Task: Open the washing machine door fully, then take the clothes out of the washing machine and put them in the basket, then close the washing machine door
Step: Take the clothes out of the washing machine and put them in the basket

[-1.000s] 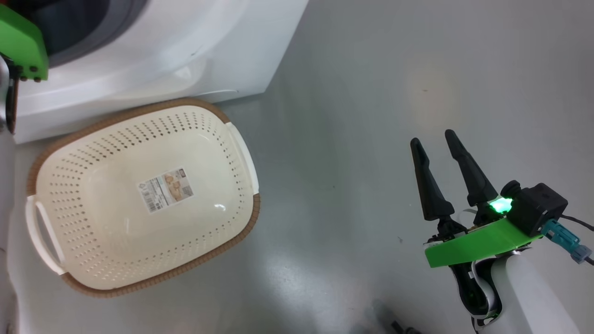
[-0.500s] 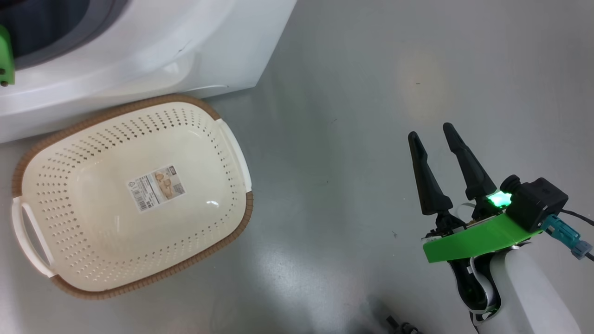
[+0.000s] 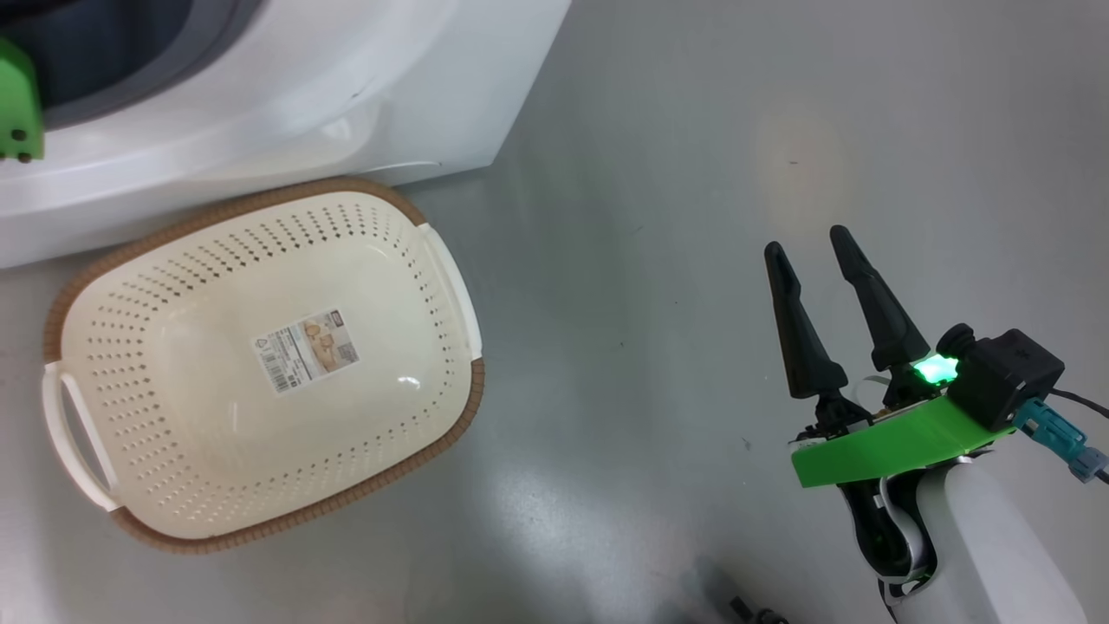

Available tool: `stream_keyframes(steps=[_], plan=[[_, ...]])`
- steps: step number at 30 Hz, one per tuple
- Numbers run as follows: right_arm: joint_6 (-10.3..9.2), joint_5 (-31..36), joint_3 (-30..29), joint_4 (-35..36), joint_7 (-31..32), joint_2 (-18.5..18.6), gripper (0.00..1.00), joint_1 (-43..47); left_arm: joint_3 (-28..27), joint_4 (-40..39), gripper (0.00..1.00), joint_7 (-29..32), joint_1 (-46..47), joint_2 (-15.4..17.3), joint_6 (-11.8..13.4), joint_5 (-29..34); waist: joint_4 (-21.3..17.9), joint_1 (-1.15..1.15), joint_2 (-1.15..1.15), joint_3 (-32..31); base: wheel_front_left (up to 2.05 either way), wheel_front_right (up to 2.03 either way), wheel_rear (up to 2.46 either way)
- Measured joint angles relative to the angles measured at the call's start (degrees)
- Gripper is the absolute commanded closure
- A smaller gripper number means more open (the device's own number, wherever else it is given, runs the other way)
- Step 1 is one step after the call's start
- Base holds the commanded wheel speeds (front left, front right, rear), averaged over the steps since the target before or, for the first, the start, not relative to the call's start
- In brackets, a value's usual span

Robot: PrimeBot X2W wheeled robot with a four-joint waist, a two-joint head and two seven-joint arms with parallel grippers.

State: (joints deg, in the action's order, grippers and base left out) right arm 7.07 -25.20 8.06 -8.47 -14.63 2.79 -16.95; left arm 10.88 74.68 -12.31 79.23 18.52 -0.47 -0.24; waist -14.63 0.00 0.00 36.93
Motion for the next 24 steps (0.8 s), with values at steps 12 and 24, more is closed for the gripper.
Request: stream_keyframes(steps=[12,24], plan=[[0.0,1.26,-2.24,-0.77,0.0,0.01,0.0,0.27,-4.64,-8.59,1.0,-2.08,-8.48,-4.43,-0.07,-7.05,2.65,0.0,0.0,-3.96,0.0,0.0,0.0],[0.0,2.53,-5.22,-1.59,0.0,0.01,0.0,4.43,-9.57,-27.71,1.0,-2.15,-26.11,-9.54,-2.61,-9.17,6.38,0.0,0.0,-10.17,0.0,0.0,0.0]])
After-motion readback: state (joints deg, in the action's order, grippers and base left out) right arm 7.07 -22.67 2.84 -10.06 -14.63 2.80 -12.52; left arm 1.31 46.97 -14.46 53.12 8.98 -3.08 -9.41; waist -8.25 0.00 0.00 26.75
